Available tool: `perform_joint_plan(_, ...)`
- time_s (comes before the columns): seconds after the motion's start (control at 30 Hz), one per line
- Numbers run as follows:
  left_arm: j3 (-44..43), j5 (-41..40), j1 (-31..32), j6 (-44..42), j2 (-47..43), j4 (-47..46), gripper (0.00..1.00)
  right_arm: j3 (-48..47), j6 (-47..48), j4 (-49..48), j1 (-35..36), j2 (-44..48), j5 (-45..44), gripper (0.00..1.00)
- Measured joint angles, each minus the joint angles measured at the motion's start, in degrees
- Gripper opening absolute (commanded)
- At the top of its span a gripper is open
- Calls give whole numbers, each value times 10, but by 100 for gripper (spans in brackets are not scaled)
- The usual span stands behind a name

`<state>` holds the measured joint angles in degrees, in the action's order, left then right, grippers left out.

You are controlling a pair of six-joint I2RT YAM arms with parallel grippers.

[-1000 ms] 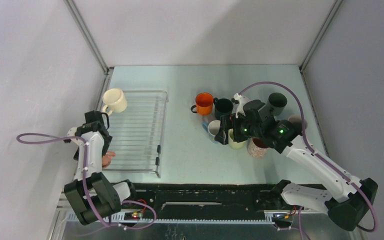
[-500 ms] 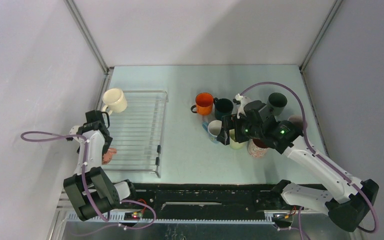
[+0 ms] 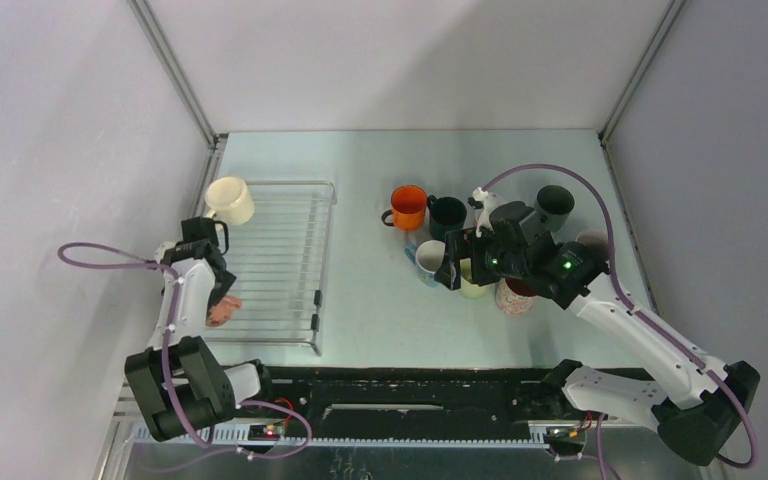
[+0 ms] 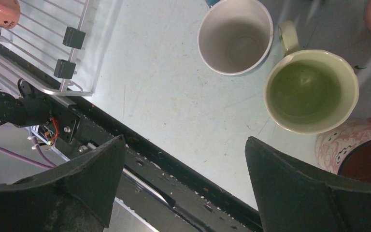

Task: Unload the cups from the dish rack
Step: Unload the cup from the dish rack.

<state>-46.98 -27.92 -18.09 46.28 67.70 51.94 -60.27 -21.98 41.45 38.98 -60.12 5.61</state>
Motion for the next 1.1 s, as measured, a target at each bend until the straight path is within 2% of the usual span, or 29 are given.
perform_joint_plan(0.27, -35, 19, 41, -27, 0, 14, 0, 0, 0, -1, 0, 0, 0, 100)
perform_joint_plan(1.1, -110, 71, 114, -89, -4, 44, 0, 0, -5, -4, 0, -1, 2, 100)
